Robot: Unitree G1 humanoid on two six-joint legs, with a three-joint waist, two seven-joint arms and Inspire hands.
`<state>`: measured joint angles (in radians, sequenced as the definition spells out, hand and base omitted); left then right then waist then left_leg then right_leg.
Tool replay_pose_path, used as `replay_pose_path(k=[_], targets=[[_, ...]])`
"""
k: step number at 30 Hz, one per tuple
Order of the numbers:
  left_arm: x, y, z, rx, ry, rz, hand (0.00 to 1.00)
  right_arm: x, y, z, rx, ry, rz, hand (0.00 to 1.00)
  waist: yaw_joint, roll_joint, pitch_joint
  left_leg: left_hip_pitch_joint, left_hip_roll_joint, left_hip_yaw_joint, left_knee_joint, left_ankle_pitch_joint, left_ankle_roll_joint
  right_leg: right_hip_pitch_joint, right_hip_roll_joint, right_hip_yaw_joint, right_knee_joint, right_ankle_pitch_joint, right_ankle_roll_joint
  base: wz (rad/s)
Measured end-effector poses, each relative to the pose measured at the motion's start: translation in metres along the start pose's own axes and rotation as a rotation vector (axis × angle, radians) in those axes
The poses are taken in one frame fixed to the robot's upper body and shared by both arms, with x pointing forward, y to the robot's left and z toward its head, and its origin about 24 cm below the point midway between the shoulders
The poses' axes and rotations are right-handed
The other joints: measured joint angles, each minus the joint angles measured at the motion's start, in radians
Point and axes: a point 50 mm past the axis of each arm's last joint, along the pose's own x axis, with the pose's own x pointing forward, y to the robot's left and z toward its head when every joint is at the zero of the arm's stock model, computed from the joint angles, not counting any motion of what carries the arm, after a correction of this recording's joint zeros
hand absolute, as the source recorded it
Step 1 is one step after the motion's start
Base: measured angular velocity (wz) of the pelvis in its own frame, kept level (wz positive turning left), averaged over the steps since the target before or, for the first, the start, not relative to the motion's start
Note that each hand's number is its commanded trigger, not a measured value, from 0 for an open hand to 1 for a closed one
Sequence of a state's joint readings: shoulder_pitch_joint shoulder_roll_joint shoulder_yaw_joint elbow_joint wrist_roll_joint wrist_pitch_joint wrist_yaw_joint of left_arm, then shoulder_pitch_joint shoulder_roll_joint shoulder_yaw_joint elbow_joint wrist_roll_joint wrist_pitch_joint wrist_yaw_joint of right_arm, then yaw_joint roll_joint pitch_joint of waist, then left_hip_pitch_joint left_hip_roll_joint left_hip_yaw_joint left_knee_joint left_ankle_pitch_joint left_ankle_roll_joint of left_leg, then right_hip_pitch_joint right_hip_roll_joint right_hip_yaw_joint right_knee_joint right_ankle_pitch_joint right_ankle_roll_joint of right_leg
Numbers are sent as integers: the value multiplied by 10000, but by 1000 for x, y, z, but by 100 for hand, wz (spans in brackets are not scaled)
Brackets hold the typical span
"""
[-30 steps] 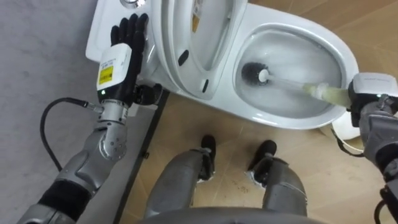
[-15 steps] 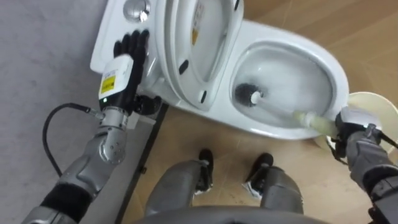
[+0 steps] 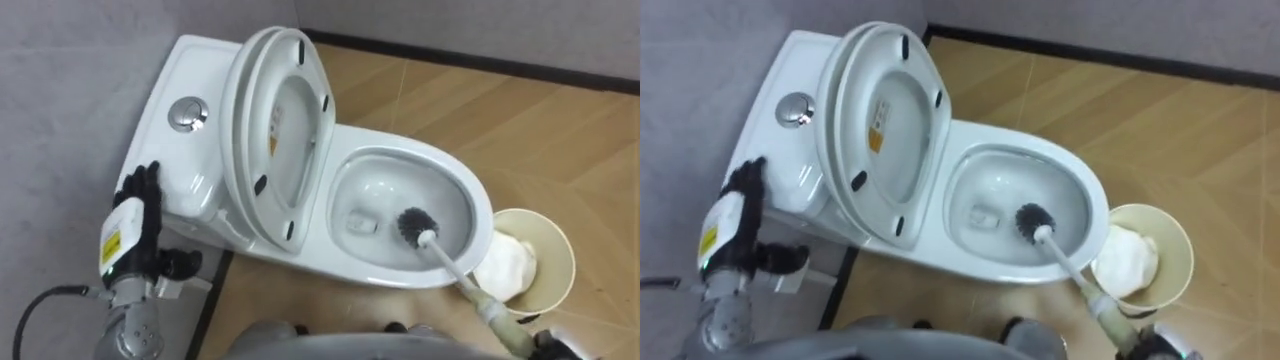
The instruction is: Brush toilet
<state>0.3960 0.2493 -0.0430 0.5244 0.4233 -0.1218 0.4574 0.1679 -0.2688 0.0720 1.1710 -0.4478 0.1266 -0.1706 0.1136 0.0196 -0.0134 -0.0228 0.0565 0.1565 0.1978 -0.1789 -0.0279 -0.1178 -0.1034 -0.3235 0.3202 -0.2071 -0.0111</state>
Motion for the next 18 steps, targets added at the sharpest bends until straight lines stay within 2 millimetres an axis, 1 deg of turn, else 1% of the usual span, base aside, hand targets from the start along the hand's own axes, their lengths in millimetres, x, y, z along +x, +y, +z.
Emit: replay_pose_path(k=[1, 2, 3, 4, 5, 6, 7, 8, 9, 10, 11, 13, 15, 18], targets=[[-3, -1, -9, 90, 428, -33, 0, -1, 3, -3, 108, 61, 81, 100, -18, -58, -9, 105, -7, -31, -10, -1, -1, 113, 2, 42, -11, -39, 17, 6], [-10, -2, -28, 299, 1398, -164, 0, -1, 4, -4, 329, 92, 185, 100, -22, -165, -6, 321, -7, -66, -41, -5, -6, 366, 5, 80, -127, -81, 57, 7], [-20, -6, -48, 502, 2523, -483, 0, -2, 8, -7, 440, 172, 345, 100, -53, -282, -3, 473, -6, -115, -57, -16, -19, 579, 0, 61, -204, -101, 79, 9], [-26, -9, -58, 418, 3168, -645, 0, -3, 8, -7, 517, 186, 389, 100, -77, -328, 1, 531, 3, -181, -52, -37, -49, 694, 12, 20, -279, -102, 82, 19], [-39, -13, -74, 163, 4292, -867, 0, -4, 11, -9, 696, 257, 470, 100, -156, -424, 24, 626, 2, -348, -20, -94, -85, 846, 9, -115, -337, -131, 121, 35], [-50, -16, -84, -191, 5044, -976, 0, -4, 13, -11, 900, 304, 548, 100, -221, -489, 60, 720, -2, -503, -24, -138, -129, 990, 16, -211, -414, -162, 156, 41], [-55, -17, -89, -349, 5381, -990, 0, -5, 14, -11, 958, 321, 577, 100, -223, -510, 47, 769, -8, -517, -32, -147, -139, 1071, 20, -227, -455, -171, 171, 36], [-65, -19, -97, -767, 6010, -971, 0, -6, 18, -15, 1071, 438, 666, 100, -205, -592, 73, 896, -24, -523, -103, -162, -136, 1214, 14, -238, -478, -204, 208, 28], [-72, -21, -102, -1202, 6460, -944, 0, -6, 18, -15, 1228, 460, 683, 100, -205, -600, 98, 988, -14, -554, -129, -240, -105, 1343, 26, -286, -484, -235, 230, 25], [-73, -21, -103, -1396, 6623, -929, 0, -6, 18, -16, 1366, 491, 689, 100, -202, -624, 138, 1040, -6, -563, -154, -281, -104, 1408, 35, -312, -488, -251, 247, 24], [-74, -22, -105, -1821, 6909, -807, 0, -6, 18, -15, 1517, 491, 689, 100, -202, -632, 155, 1097, 12, -573, -214, -357, -80, 1466, 58, -334, -491, -261, 260, 14], [-76, -23, -108, -2379, 7380, -565, 0, -6, 18, -12, 1593, 377, 696, 100, -183, -645, 175, 1206, 6, -540, -338, -362, -77, 1565, 107, -308, -565, -235, 285, 0], [-73, -25, -108, -2944, 7666, -420, 0, -6, 20, -9, 1727, 303, 747, 100, -203, -554, 171, 1239, 20, -504, -393, -398, -67, 1649, 186, -240, -686, -179, 292, -9], [-73, -26, -108, -3123, 7809, -384, 0, -8, 26, -9, 1942, 381, 834, 100, -238, -508, 153, 1395, 25, -436, -481, -394, -70, 1711, 228, -159, -754, -176, 298, -8]])
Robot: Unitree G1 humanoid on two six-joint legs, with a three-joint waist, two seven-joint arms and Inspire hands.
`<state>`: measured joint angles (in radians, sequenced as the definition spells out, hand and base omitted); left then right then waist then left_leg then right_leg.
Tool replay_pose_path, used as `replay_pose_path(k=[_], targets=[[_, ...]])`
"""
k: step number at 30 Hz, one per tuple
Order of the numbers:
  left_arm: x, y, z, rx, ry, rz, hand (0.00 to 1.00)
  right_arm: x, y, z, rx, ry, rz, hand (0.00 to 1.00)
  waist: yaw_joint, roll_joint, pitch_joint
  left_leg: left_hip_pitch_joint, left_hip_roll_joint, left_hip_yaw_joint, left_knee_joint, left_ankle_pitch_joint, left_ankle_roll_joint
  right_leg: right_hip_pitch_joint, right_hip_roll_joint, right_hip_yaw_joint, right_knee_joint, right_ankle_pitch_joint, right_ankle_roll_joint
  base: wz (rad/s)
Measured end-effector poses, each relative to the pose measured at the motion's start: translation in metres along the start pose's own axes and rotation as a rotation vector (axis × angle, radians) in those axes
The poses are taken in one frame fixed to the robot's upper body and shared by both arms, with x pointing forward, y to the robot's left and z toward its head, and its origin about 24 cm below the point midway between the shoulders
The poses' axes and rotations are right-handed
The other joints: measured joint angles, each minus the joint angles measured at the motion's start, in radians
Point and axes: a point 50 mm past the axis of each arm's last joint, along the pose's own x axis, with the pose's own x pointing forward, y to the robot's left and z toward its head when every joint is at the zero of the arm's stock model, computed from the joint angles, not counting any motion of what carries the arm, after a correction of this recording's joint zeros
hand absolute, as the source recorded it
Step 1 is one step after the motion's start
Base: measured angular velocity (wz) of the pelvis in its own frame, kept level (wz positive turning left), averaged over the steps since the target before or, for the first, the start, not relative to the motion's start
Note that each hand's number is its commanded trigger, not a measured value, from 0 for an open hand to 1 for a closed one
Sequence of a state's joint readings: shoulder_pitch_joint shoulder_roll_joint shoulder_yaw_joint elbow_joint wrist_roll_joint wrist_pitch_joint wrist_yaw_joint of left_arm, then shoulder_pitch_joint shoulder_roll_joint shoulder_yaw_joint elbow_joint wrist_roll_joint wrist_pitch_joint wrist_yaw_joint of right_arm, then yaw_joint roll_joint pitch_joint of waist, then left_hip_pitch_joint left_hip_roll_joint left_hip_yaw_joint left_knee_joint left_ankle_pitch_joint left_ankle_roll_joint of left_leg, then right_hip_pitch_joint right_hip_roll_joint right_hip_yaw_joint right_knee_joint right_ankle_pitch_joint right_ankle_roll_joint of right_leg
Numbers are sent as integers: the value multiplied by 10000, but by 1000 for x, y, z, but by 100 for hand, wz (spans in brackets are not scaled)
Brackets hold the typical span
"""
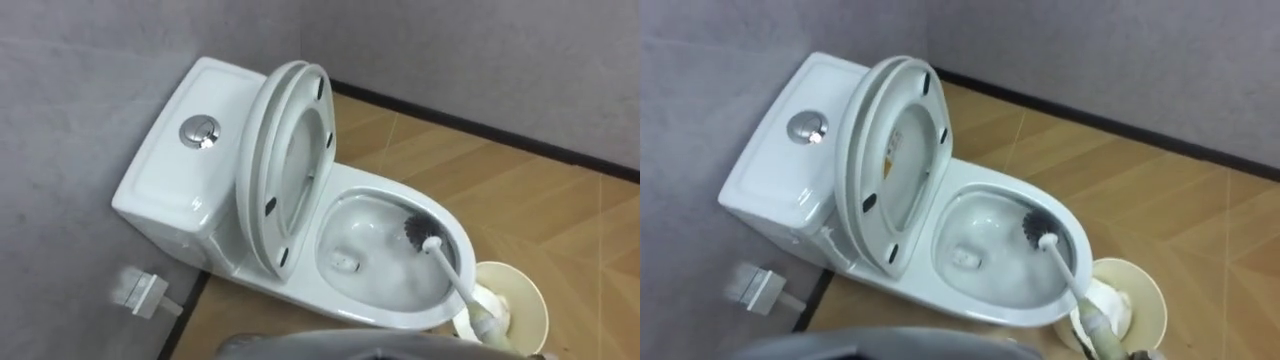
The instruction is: Brush toilet
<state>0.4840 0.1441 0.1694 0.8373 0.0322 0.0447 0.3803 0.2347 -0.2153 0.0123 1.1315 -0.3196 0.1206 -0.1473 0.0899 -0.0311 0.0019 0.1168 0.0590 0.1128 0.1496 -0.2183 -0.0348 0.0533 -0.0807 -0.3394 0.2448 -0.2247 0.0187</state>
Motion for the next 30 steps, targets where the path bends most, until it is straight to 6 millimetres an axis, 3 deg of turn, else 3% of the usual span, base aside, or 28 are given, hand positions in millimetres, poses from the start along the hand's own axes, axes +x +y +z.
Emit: replay_pose_path(k=[5, 8, 13, 16, 18, 24, 30], targets=[[-1, -2, -4, -159, 363, 24, 0, -3, 9, -6, 390, 211, -214, 100, -103, -66, -45, 30, -2, 206, 22, 1, 0, -20, 20, 183, -30, 10, 13, -11], [0, -3, -3, -172, 404, 7, 0, -4, 10, -7, 181, 139, -457, 100, -140, -32, -28, 209, -7, 310, 24, 1, 0, 9, 55, 443, -36, 17, 25, -23], [5, -8, 11, -153, 257, -42, 0, -5, 10, -5, -168, -216, -867, 100, -420, -4, -9, 379, 9, 543, 15, 1, 0, 9, 146, 1000, -46, 22, 16, -19], [8, -14, 27, -284, -57, -160, 0, -6, 16, -5, -246, -251, -957, 100, -623, 27, 6, 471, 19, 938, 1, -1, 0, -20, 200, 1391, -63, 21, 14, -19], [10, -18, 40, -403, -356, -235, 0, -7, 19, -4, -143, -284, -903, 100, -793, 180, 2, 555, 112, 1083, -72, -179, -31, -24, 319, 1559, -38, 24, 8, -21], [10, -22, 49, -157, -711, -550, 0, -9, 27, -4, -53, -296, -728, 100, -1135, 338, -25, 717, 169, 1605, -188, -330, -25, -341, 487, 2162, 305, 53, 4, -31], [10, -24, 48, 600, -838, -682, 0, -9, 28, -6, -15, -284, -773, 100, -1309, 353, -29, 978, 153, 1643, -152, -327, -24, -220, 532, 2442, 283, 64, -4, -17]])
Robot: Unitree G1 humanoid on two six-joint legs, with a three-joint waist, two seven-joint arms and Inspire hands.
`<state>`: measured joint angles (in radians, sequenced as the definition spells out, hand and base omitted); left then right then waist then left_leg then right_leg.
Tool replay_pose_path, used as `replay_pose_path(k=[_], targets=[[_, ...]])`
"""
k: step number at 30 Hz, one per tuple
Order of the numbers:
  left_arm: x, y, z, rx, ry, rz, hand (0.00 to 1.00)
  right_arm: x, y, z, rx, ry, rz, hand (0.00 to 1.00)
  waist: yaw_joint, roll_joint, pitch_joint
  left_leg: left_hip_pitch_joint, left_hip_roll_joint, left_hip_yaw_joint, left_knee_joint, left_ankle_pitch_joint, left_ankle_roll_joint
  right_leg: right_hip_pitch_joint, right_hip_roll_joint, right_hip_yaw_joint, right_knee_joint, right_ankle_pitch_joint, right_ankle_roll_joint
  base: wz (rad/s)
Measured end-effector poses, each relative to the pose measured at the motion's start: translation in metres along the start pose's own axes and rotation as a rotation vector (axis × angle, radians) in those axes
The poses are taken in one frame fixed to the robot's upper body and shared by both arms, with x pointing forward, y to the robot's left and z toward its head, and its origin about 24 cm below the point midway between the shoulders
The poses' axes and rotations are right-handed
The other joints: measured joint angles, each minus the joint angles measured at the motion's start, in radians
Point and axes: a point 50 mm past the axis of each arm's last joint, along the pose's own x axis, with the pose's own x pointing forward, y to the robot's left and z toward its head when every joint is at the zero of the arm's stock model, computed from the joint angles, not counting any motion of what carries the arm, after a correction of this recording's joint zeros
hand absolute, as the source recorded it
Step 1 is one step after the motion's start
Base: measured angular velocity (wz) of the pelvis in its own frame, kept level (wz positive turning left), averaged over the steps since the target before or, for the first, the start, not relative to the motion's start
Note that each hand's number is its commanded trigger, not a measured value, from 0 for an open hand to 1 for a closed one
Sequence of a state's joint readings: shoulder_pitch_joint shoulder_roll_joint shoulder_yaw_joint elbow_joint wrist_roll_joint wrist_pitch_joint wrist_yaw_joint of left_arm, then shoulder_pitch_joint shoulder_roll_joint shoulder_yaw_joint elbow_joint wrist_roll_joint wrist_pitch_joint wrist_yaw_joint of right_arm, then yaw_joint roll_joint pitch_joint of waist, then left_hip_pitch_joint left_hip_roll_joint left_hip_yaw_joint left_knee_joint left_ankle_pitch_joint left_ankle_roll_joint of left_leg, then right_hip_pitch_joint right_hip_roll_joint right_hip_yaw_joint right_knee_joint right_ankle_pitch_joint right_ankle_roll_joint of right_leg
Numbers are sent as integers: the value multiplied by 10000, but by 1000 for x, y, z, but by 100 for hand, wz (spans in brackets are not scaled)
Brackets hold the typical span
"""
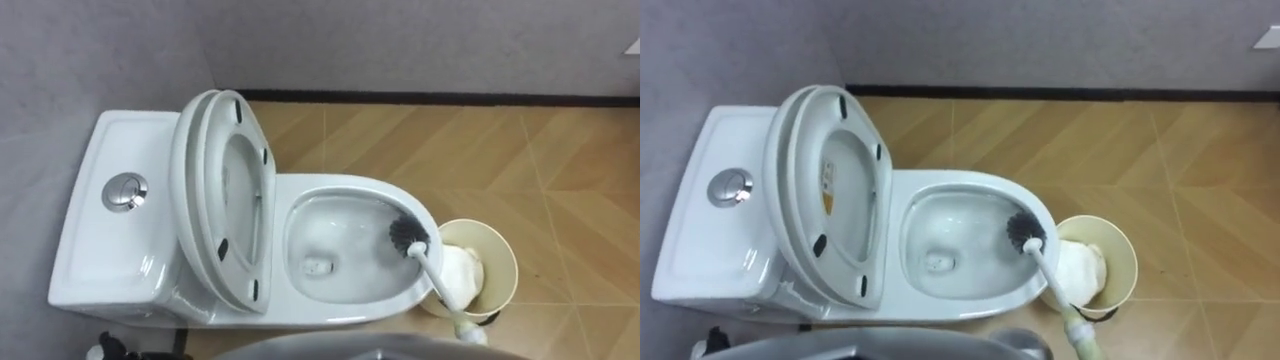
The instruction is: Brush toilet
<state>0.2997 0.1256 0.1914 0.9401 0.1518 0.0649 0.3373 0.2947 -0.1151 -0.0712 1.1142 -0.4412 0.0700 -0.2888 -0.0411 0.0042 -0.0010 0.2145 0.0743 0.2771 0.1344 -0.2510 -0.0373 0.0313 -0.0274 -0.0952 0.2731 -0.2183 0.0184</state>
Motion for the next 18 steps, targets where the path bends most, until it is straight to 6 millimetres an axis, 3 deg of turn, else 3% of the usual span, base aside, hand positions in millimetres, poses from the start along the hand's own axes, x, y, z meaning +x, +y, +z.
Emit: replay_pose_path(k=[6, 18], targets=[[1, -1, -1, 224, 65, -73, 0, 2, -5, 4, -40, -215, -292, 100, -50, -19, 3, 57, -4, 227, 0, 0, 0, -55, 14, 163, 19, -6, -1, -6], [2, -3, 4, 544, -202, -123, 0, 3, -18, 20, -148, -1206, -1669, 100, -100, -73, 24, -87, 28, 218, -67, -7, -2, -307, 114, 276, 105, 61, -31, -2]])
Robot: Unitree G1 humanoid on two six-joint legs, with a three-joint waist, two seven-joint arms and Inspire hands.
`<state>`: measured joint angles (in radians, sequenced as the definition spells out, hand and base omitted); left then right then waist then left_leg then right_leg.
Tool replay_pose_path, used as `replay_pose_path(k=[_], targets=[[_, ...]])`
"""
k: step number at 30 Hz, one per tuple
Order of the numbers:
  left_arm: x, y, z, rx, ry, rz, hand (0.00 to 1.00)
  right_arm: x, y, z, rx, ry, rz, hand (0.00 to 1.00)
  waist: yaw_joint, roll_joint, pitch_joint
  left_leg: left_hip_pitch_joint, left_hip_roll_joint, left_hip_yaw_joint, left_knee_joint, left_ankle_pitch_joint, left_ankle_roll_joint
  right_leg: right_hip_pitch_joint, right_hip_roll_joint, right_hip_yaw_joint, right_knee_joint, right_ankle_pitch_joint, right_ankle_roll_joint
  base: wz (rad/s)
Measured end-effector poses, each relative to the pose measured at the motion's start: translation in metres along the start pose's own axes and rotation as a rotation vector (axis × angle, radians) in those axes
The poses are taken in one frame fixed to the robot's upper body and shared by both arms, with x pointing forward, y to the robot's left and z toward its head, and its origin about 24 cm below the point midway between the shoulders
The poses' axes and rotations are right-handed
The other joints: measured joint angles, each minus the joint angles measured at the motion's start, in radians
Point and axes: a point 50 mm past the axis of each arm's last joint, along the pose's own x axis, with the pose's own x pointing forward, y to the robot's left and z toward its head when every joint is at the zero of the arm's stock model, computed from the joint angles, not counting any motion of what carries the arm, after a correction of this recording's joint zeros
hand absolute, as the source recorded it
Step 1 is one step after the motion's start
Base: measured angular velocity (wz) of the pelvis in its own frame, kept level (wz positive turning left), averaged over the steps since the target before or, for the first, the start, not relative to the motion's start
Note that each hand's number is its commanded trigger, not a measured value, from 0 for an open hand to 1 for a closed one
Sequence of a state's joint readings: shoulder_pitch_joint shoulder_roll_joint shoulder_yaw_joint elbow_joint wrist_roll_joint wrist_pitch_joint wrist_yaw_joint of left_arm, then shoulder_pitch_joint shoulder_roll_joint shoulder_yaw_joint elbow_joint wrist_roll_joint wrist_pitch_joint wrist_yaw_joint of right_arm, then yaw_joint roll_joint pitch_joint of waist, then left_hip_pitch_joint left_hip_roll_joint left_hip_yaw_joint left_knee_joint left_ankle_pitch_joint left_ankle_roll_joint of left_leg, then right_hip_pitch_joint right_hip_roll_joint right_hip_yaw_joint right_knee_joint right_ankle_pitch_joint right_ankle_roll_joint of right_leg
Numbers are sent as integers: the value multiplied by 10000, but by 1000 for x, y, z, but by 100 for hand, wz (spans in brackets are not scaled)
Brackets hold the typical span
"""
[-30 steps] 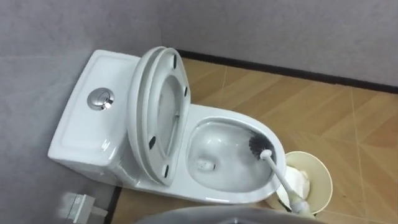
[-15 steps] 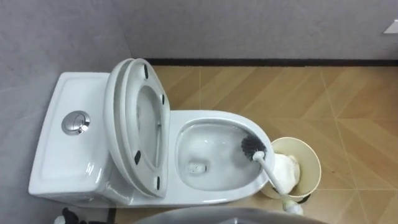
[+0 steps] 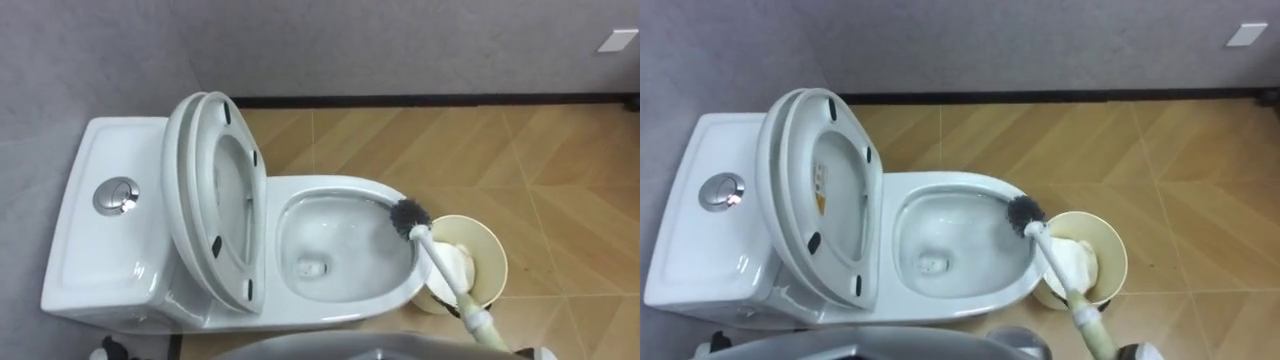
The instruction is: Brush toilet
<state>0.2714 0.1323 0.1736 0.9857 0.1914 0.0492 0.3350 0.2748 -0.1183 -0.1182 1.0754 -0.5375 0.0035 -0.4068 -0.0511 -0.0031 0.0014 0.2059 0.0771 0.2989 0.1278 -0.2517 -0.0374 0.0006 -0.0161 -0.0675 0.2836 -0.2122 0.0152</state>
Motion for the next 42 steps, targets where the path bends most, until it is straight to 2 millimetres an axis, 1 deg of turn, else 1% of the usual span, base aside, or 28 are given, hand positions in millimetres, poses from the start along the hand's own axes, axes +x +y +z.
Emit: replay_pose_path(k=[4, 8, 12, 14, 15, 16, 17, 21, 28, 32, 39, 42], targets=[[0, 0, 3, -45, -157, -6, 0, 2, -9, 5, 297, -210, -650, 100, 24, 23, -3, -16, 16, 89, 2, 1, -2, -37, 31, 99, 12, 9, -12, -5], [-1, -1, 0, 37, -146, -21, 0, 4, -22, 23, 477, -1105, -1698, 100, 48, 93, 26, -57, 5, 320, 23, 2, -2, -195, 81, 366, 57, 26, -21, -19], [-1, -2, 0, 65, -145, -7, 0, 2, -29, 29, 777, -1565, -2398, 100, 52, 120, 27, -61, 0, 401, 33, 3, -3, -295, 77, 377, 74, 26, -19, -5], [-1, -2, 1, 71, -163, -6, 0, 2, -31, 31, 920, -1659, -2637, 100, 45, 133, 7, -161, 4, 404, 44, 6, -3, -380, 75, 373, 87, 33, -27, 0], [-1, -2, 1, 70, -172, -9, 0, 2, -31, 30, 978, -1605, -2640, 85, 42, 126, 4, -186, 9, 404, 68, 6, -3, -371, 69, 357, 81, 37, -30, 0], [-1, -2, 1, 70, -171, -15, 0, 2, -31, 29, 1006, -1569, -2636, 68, 43, 118, 9, -184, 10, 403, 70, 6, -3, -358, 68, 350, 75, 37, -31, 4], [-1, -2, 1, 70, -170, -26, 0, 1, -30, 27, 1048, -1514, -2638, 0, 43, 112, 9, -179, 11, 403, 70, 6, -4, -331, 68, 342, 69, 37, -30, 0], [-1, -2, 1, 66, -172, -106, 0, 1, -29, 24, 1267, -1335, -2600, 0, 41, 101, 6, -177, 4, 303, 70, 6, -3, -259, 64, 340, 50, 45, -25, 0], [-1, -3, 1, 78, -182, -207, 0, 1, -28, 23, 1346, -1209, -2365, 0, 43, 105, 19, -177, 3, 280, 70, 6, -3, -284, 73, 358, -45, 54, -10, 0], [-1, -3, -1, 102, -148, -248, 0, 1, -23, 16, 1477, -794, -2165, 0, 40, 102, 25, -148, 9, 284, 70, 6, -4, -202, 75, 341, -105, 64, -4, 0], [-2, -3, -4, 148, -87, -326, 0, 1, -24, 11, 2313, -248, -2195, 0, 11, 139, 40, -40, 15, 286, 70, 6, -4, -19, 76, 310, -240, 77, 2, 1], [-2, -3, -4, 175, -77, -343, 0, 2, -22, 8, 2361, -35, -2169, 0, 9, 128, 37, -6, 15, 290, 69, 6, -4, 35, 75, 294, -279, 89, 10, 2]])
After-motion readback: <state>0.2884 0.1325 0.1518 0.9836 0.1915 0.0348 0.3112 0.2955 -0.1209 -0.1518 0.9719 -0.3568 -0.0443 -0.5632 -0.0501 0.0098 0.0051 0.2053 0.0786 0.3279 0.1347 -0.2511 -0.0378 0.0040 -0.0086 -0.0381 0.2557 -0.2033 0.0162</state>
